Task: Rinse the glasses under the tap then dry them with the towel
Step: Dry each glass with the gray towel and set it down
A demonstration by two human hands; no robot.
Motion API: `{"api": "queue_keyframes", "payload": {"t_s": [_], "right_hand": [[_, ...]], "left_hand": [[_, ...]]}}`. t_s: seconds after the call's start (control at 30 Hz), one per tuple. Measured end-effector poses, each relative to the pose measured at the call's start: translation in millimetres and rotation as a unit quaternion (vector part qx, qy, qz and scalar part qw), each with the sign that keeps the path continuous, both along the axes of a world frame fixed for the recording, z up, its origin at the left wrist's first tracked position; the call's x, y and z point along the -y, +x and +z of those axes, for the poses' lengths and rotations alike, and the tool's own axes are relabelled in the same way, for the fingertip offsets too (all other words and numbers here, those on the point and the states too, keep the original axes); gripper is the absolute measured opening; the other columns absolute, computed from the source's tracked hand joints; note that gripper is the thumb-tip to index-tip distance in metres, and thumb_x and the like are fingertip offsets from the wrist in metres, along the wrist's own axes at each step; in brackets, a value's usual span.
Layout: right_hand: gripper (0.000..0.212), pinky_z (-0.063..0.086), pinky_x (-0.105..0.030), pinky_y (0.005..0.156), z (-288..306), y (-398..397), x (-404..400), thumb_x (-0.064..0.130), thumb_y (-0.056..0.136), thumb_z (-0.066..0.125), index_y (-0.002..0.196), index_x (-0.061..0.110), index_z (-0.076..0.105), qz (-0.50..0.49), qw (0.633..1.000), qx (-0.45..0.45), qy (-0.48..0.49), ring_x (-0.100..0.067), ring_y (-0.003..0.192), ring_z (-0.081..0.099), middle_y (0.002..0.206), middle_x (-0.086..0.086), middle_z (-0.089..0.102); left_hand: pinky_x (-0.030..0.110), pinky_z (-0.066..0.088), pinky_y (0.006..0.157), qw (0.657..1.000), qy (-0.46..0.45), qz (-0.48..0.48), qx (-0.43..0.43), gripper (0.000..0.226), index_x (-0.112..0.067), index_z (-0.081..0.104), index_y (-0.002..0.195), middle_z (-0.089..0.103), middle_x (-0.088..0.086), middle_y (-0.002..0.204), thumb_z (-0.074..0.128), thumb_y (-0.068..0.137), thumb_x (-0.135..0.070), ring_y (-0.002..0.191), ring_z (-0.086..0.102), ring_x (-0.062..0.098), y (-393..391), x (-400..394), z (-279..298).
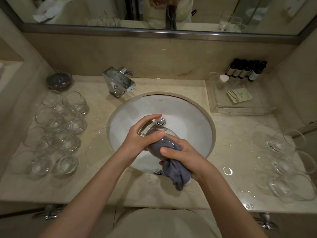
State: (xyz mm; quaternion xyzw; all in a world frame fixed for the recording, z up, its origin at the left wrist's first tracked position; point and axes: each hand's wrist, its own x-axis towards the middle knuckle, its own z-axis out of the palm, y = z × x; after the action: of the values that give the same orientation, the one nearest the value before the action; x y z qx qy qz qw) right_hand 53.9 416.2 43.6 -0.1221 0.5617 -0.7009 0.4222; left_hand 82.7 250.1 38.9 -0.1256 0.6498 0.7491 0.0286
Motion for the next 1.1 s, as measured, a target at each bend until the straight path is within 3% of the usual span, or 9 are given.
{"api": "queue_keyframes", "payload": {"t_s": [0.07, 0.17, 0.3, 0.4, 0.57, 0.67, 0.8, 0.97, 1.1], "right_hand": [[0.053, 0.054, -0.027, 0.069, -3.2, 2.0, -0.8, 0.026, 0.065, 0.075, 0.116, 0.019, 0.064, -0.016, 0.998, 0.058, -0.032, -0.013, 0.082, 0.065, 0.102, -0.003, 0.07], [0.055, 0.052, -0.023, 0.073, -2.8, 9.5, 3.1, 0.02, 0.072, 0.073, 0.125, 0.02, 0.061, -0.078, 0.997, -0.01, -0.012, -0.012, 0.088, 0.066, 0.105, 0.001, 0.071], [0.047, 0.046, -0.013, 0.086, 4.7, 14.8, 10.4, 0.018, 0.079, 0.067, 0.124, 0.031, 0.057, -0.102, 0.977, -0.176, 0.059, 0.001, 0.103, 0.064, 0.104, 0.022, 0.071], [0.041, 0.052, -0.025, 0.085, 6.3, 13.9, 11.9, 0.022, 0.077, 0.069, 0.116, 0.032, 0.063, -0.088, 0.991, -0.089, 0.037, -0.004, 0.093, 0.068, 0.1, 0.011, 0.074], [0.066, 0.057, -0.029, 0.067, 1.2, 10.5, 0.3, 0.035, 0.048, 0.094, 0.108, 0.021, 0.071, -0.073, 0.984, 0.127, -0.1, -0.017, 0.077, 0.068, 0.102, -0.008, 0.072], [0.058, 0.053, -0.024, 0.08, 1.8, 10.6, 0.1, 0.026, 0.066, 0.081, 0.121, 0.031, 0.063, -0.081, 0.996, -0.028, -0.006, -0.011, 0.099, 0.067, 0.114, 0.001, 0.07], [0.06, 0.041, -0.006, 0.086, 4.5, 18.6, 12.9, 0.024, 0.079, 0.077, 0.122, 0.053, 0.048, -0.068, 0.949, -0.269, 0.149, 0.014, 0.102, 0.059, 0.105, 0.034, 0.062], [0.063, 0.033, 0.003, 0.083, -2.7, 29.6, 20.3, 0.039, 0.08, 0.068, 0.139, 0.034, 0.047, -0.07, 0.869, -0.425, 0.242, 0.005, 0.109, 0.052, 0.117, 0.013, 0.065], [0.052, 0.046, -0.012, 0.09, 4.1, 21.5, 21.5, 0.017, 0.081, 0.075, 0.121, 0.044, 0.054, -0.049, 0.973, -0.198, 0.104, 0.008, 0.095, 0.063, 0.104, 0.019, 0.068]], "left_hand": [[0.031, 0.052, 0.077, 0.999, -0.033, -0.031, -0.013, 0.055, -0.042, 0.066, 0.114, 0.065, -0.002, 0.106, 0.079, 0.061, -0.042, 0.097, 0.062, 0.014, -1.4, 2.2, 3.0], [0.032, 0.055, 0.068, 0.994, -0.052, -0.061, 0.079, 0.045, -0.042, 0.069, 0.105, 0.067, 0.001, 0.106, 0.071, 0.063, -0.056, 0.087, 0.068, 0.016, -9.0, 6.4, 17.2], [0.022, 0.039, 0.046, 0.961, -0.169, -0.117, 0.184, 0.057, -0.019, 0.07, 0.084, 0.066, 0.002, 0.06, 0.054, 0.078, -0.074, 0.043, 0.054, 0.015, -19.4, 13.8, 34.6], [0.023, 0.022, 0.042, 0.968, -0.176, -0.109, 0.141, 0.054, -0.012, 0.065, 0.079, 0.052, -0.003, 0.049, 0.066, 0.074, -0.066, 0.038, 0.037, 0.009, -22.9, 19.4, 31.0], [0.02, 0.03, 0.041, 0.977, -0.153, -0.138, 0.063, 0.054, -0.017, 0.062, 0.096, 0.052, 0.0, 0.067, 0.068, 0.061, -0.058, 0.044, 0.04, 0.015, -16.2, 29.2, 21.4], [0.02, 0.024, 0.041, 0.972, -0.102, -0.177, 0.113, 0.044, -0.02, 0.065, 0.091, 0.048, -0.001, 0.062, 0.068, 0.066, -0.056, 0.043, 0.033, 0.013, -15.6, 27.7, 26.9], [0.017, 0.018, 0.036, 0.96, -0.12, -0.103, 0.229, 0.053, -0.023, 0.051, 0.059, 0.037, -0.004, 0.045, 0.047, 0.085, -0.069, 0.036, 0.026, 0.011, -25.4, 20.6, 35.2], [0.021, 0.019, 0.041, 0.928, -0.225, -0.175, 0.242, 0.054, -0.025, 0.062, 0.064, 0.038, -0.002, 0.055, 0.053, 0.064, -0.079, 0.041, 0.027, 0.012, -24.9, 25.6, 41.3], [0.02, 0.019, 0.043, 0.964, -0.174, -0.131, 0.154, 0.053, -0.02, 0.064, 0.074, 0.038, -0.001, 0.062, 0.065, 0.055, -0.07, 0.047, 0.026, 0.01, -20.0, 31.6, 32.4]]}}
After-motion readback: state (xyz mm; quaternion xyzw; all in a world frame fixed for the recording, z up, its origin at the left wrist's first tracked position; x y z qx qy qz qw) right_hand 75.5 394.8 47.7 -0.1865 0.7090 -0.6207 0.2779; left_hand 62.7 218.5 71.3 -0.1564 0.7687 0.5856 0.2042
